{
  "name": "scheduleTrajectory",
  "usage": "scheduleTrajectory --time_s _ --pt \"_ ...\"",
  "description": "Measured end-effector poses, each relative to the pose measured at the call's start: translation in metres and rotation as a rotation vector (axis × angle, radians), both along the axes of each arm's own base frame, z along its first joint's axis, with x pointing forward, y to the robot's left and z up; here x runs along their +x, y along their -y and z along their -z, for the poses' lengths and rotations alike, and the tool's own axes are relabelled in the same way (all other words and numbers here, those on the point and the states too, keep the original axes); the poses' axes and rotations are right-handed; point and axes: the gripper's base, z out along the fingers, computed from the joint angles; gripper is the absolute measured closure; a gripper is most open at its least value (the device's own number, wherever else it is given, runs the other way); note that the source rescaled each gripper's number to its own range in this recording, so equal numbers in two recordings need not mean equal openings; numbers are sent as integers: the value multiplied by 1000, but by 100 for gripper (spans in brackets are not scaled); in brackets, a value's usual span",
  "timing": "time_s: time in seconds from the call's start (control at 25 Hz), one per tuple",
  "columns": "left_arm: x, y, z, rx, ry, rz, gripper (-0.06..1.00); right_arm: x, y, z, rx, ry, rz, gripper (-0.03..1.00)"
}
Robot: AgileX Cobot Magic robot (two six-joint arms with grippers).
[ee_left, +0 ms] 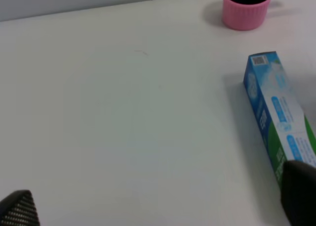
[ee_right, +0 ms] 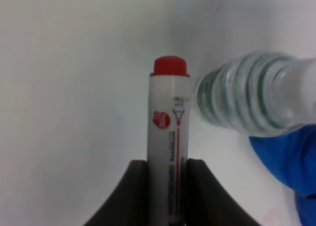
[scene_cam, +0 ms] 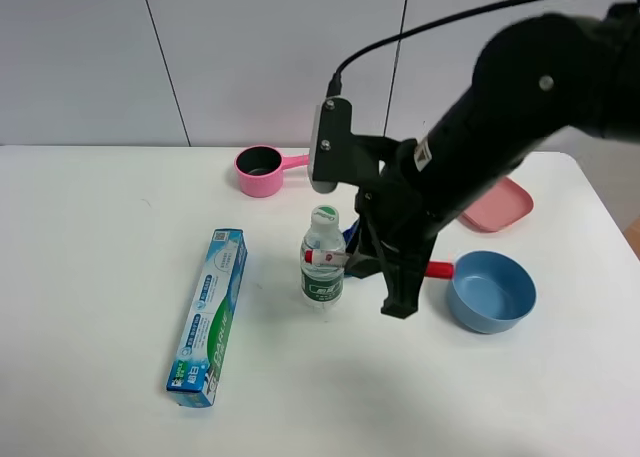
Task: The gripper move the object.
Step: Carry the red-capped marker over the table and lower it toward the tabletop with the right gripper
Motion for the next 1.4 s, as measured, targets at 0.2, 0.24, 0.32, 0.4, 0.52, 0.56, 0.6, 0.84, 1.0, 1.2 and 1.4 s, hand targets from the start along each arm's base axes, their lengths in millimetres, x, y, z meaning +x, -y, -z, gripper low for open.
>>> scheduleTrajectory --time_s 0.2,0.24,0.32,0.4,0.52,0.56,0.6,0.84,1.0,1.2,1.4 --pt "0 0 0 0 0 0 -6 -9 11 40 -26 16 -12 97" --pt "0 0 0 0 0 0 -6 -9 12 46 -34 22 -22 97" --pt "0 0 0 0 0 0 -6 -8 11 55 -47 28 -36 97" --pt "0 0 0 0 0 0 -6 -6 10 62 -56 25 -38 97" --pt "0 0 0 0 0 0 -6 -2 7 76 -80 6 -41 97" --pt "0 0 0 0 0 0 -6 -1 6 81 -92 -7 -42 97" --pt "0 0 0 0 0 0 -6 0 5 86 -105 -19 -44 97" --pt "0 0 0 0 0 0 -6 -8 -2 101 -163 -18 -123 97" --pt "0 0 0 0 0 0 -6 -25 10 120 -199 -81 -112 97" --pt "0 0 0 0 0 0 -6 -40 26 140 -217 -120 -69 97" --pt "0 0 0 0 0 0 -6 -33 22 138 -154 -39 -33 97"
